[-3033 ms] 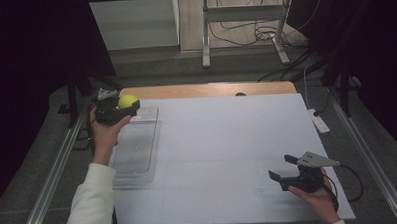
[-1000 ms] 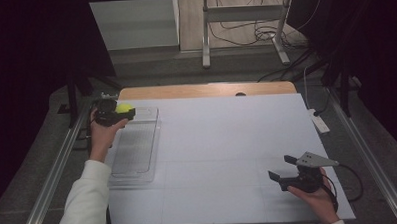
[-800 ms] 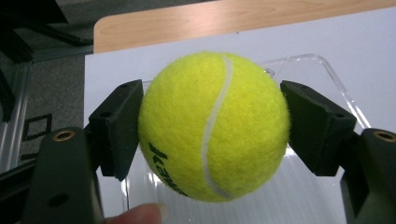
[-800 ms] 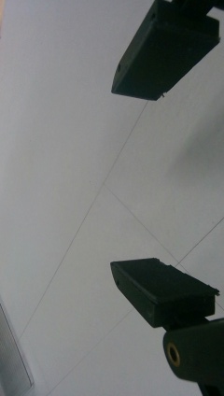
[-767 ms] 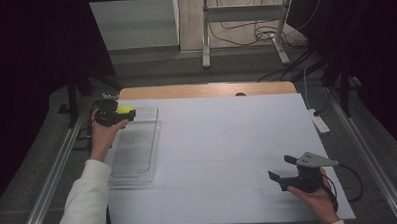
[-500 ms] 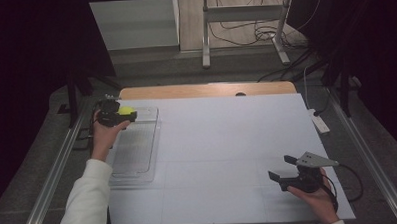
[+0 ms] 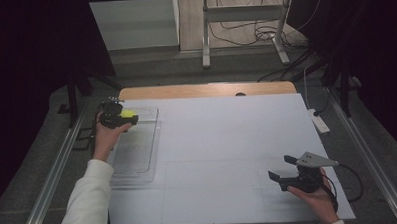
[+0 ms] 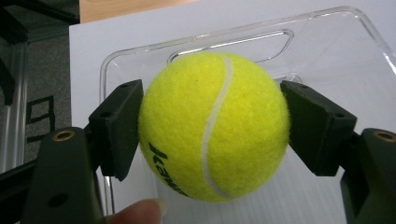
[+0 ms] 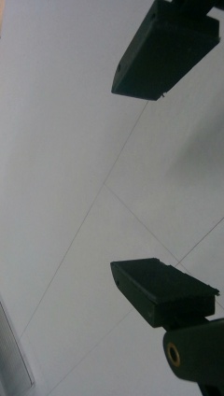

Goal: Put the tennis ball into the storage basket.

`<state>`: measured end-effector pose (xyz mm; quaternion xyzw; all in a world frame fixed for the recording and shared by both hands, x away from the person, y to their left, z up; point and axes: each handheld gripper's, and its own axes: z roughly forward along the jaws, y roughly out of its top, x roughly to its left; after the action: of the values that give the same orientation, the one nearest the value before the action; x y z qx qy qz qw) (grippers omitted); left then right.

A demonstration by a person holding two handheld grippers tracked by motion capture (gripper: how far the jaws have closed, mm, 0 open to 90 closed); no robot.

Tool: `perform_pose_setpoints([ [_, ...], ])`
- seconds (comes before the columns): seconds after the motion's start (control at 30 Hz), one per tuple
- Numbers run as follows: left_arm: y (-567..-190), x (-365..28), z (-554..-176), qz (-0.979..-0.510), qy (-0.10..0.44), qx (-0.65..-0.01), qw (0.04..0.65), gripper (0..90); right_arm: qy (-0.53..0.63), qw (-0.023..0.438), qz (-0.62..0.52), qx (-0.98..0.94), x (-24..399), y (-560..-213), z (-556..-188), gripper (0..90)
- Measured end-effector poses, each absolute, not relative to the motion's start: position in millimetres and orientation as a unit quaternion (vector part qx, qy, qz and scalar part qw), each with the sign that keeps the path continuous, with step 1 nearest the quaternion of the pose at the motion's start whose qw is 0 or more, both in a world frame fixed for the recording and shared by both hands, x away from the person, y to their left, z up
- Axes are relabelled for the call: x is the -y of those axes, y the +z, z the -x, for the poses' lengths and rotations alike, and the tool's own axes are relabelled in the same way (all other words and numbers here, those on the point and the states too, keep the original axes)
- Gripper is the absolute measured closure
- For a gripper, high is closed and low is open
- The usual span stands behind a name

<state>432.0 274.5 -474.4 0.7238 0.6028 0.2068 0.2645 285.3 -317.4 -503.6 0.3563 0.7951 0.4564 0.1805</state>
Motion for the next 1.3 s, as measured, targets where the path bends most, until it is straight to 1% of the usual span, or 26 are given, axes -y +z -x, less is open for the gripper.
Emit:
perform_pose_setpoints([
  [0.57, -488.4, -265.9, -441.7, -0.74, 0.206, -0.599, 0.226, 26.2, 0.456, 0.18, -0.357, -0.795, 317.5, -503.8, -285.4, 13.6],
  [0.7, -493.0, -262.0, -444.5, -0.748, 0.21, -0.595, 0.208, 26.1, 0.457, 0.179, -0.356, -0.795, 317.4, -503.9, -285.4, 13.6],
  [1.3, -502.1, -261.2, -448.6, -0.751, 0.213, -0.598, 0.183, 25.8, 0.454, 0.179, -0.357, -0.796, 317.6, -504.3, -285.5, 13.6],
])
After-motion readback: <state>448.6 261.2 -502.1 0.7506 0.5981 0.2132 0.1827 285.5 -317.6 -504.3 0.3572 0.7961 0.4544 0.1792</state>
